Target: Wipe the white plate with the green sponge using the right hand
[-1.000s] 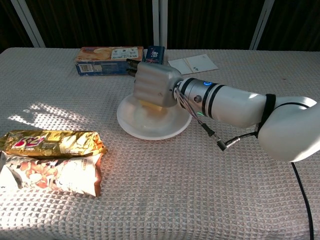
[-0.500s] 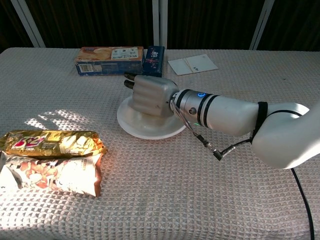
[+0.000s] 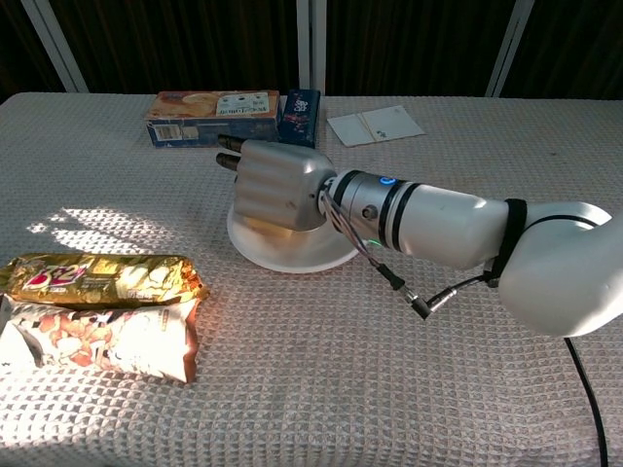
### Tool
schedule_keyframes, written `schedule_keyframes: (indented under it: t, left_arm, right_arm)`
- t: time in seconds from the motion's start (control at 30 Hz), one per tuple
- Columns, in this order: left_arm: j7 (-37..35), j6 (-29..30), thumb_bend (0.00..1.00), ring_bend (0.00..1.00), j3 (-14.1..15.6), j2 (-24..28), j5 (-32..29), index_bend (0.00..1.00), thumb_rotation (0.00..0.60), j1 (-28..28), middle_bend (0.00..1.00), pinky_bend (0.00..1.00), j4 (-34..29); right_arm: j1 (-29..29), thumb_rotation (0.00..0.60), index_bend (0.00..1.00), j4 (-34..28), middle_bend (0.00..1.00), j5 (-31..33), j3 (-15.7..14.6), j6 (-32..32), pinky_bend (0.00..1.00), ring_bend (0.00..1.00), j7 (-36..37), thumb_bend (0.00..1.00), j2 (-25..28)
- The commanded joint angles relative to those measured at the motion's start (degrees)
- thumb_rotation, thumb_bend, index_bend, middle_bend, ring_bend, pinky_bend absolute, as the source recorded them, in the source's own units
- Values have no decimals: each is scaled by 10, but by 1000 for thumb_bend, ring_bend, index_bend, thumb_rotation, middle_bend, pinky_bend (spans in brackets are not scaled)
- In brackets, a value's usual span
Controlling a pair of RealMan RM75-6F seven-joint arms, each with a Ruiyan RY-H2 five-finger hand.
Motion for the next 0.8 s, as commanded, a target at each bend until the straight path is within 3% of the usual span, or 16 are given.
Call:
schedule_keyframes:
  t: [0.03,0.2,0.43,0.6,0.8]
  left_arm:
    - [-1,-1,47,96,0,-1,-1,246,600,0,120,118,1]
    - [-3,-2,47,96,0,0,-2,246,600,1,120,118,3]
    - [0,-1,47,96,-1,1,1,245,600,0,120,118,1]
    - [2,-2,47,96,-1,0,1,245,600,-1,120,118,-1]
    - [4,-4,47,96,0,0,-2,245,600,0,120,118,-2]
  right_arm:
    - [-4,600,457,18,351,-3,-13,-12,0,81,6,297,-15]
    - [-7,600,457,36,351,-11,-11,1,0,81,35,296,-27]
    - [-14,600,456,-30,352,-20,8,47,0,81,60,297,18]
    - [-21,600,456,-63,352,-15,0,32,0,82,52,297,33]
    - [-25,600,456,-41,352,-8,-14,2,0,81,40,297,20]
